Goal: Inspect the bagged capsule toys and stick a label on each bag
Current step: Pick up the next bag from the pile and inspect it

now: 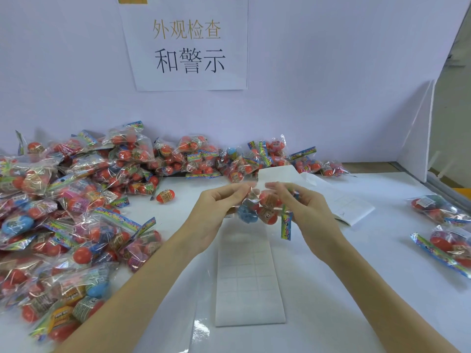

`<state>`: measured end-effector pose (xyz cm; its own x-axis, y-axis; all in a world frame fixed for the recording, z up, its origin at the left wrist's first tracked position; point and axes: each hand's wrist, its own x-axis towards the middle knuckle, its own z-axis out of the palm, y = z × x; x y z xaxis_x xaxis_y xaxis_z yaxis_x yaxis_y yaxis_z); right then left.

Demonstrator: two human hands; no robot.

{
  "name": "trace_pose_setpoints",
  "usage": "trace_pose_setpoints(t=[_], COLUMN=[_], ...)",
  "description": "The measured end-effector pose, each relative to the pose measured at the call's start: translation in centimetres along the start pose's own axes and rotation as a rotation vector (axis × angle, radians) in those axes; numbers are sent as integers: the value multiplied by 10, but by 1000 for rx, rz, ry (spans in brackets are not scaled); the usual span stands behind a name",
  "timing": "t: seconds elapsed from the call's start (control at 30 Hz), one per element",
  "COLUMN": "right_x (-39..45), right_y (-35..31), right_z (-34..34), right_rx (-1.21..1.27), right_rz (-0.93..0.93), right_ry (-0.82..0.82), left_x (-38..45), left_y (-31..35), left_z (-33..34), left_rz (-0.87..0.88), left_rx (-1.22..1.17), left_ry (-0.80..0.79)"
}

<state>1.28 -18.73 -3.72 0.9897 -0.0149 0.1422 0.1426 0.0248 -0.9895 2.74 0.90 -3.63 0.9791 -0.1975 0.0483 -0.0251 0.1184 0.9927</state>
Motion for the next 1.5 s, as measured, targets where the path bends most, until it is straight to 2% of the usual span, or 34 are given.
trace_pose_setpoints(t=[0.1, 0.27, 0.4, 0.5, 0.57, 0.7, 0.8, 0.83, 0.9, 1.0, 1.1, 1.23, 1.33, 1.43, 1.5], right_x=[2, 3, 8, 8, 10, 3, 2, 3, 4, 5, 6, 8, 8, 5, 3], right_y=[3, 3, 12, 17, 19, 5, 6, 7, 6, 4, 4, 0, 0, 0, 0], right_z=[-4, -5, -8, -9, -11, -6, -10, -12, -14, -13, -13, -13, -18, -17, -16], right_rx=[-21, 91, -221, -452, -540, 6, 144, 195, 280, 315, 324, 390, 298, 179, 213], right_rz=[-3, 86, -34, -127, -105, 273, 265, 262, 272, 259, 231, 309, 330, 271, 268], right_ry=[33, -26, 46, 223, 198, -102, -158, -140, -102, -104, -124, -144, -164, -161, -119], left_x=[-1, 0, -1, 1, 1, -5, -9, -9, -11, -6, 1, 3, 2, 3, 3], left_y=[0, 3, 1, 4, 5, 0, -7, -7, -4, -2, -4, -6, -5, -7, -7], left_z=[2, 7, 6, 0, -1, 10, 13, 13, 16, 14, 2, -7, -7, -7, -6], left_rz=[-49, -299, -186, -42, 40, 269, 407, 418, 384, 248, 34, 47, 54, 92, 97], left_rx=[-55, -265, -281, -204, -125, 124, 438, 456, 322, 181, 180, 206, 259, 268, 249], left_ry=[-10, 58, 205, 283, 276, 96, -132, -172, -131, 72, 62, -6, -76, -46, -2])
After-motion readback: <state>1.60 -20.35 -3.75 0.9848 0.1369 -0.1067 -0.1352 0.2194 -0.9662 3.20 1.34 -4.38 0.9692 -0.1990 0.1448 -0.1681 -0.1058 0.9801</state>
